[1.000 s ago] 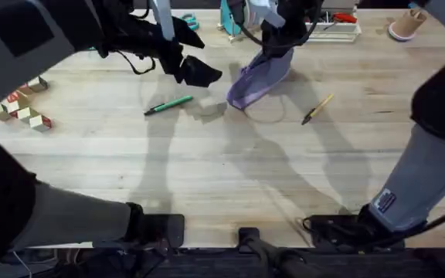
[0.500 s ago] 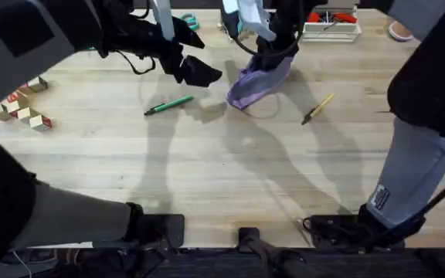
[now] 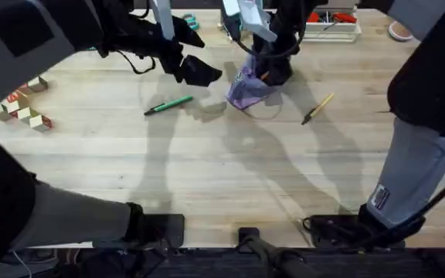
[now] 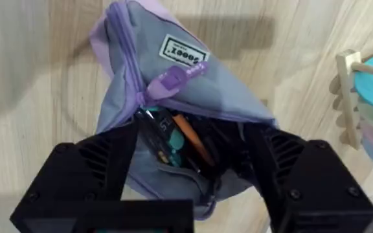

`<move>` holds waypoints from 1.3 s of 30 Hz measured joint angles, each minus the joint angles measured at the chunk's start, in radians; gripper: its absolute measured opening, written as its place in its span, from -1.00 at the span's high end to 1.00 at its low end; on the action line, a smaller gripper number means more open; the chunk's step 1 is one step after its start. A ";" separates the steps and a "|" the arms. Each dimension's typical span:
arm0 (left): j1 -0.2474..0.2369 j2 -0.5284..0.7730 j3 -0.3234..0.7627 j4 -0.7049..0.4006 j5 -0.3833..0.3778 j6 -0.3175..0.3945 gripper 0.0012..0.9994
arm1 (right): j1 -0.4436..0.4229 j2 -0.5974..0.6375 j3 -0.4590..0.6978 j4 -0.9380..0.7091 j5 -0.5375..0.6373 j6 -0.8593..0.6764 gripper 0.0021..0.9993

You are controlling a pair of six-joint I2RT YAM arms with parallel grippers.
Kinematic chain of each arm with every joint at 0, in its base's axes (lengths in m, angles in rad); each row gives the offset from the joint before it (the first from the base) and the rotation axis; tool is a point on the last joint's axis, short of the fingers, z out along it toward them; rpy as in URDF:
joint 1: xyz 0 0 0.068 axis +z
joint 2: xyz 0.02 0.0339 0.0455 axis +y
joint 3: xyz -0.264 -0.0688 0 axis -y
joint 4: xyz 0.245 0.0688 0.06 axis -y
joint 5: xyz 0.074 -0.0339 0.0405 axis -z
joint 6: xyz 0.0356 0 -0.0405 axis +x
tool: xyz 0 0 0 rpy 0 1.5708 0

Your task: Unzip the bag, pick up the pens from the table one at a time and place them inside, then zip the bag closed.

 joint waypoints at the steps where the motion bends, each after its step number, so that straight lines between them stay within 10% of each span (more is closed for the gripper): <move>1: 0.000 0.000 0.000 0.000 0.000 0.000 -0.99 | -0.001 0.000 0.000 0.000 0.000 0.000 -0.99; 18: 0.000 0.000 0.000 0.000 0.000 0.000 -0.99 | -0.025 -0.011 0.000 -0.050 -0.018 0.001 -0.99; 28: 0.000 0.000 0.000 0.000 0.000 0.000 -0.99 | -0.052 -0.235 -0.008 -0.096 -0.108 0.066 -0.99; 39: 0.000 0.000 0.000 0.000 0.000 0.000 -0.99 | -0.092 -0.548 -0.365 -0.004 -0.144 0.080 -0.99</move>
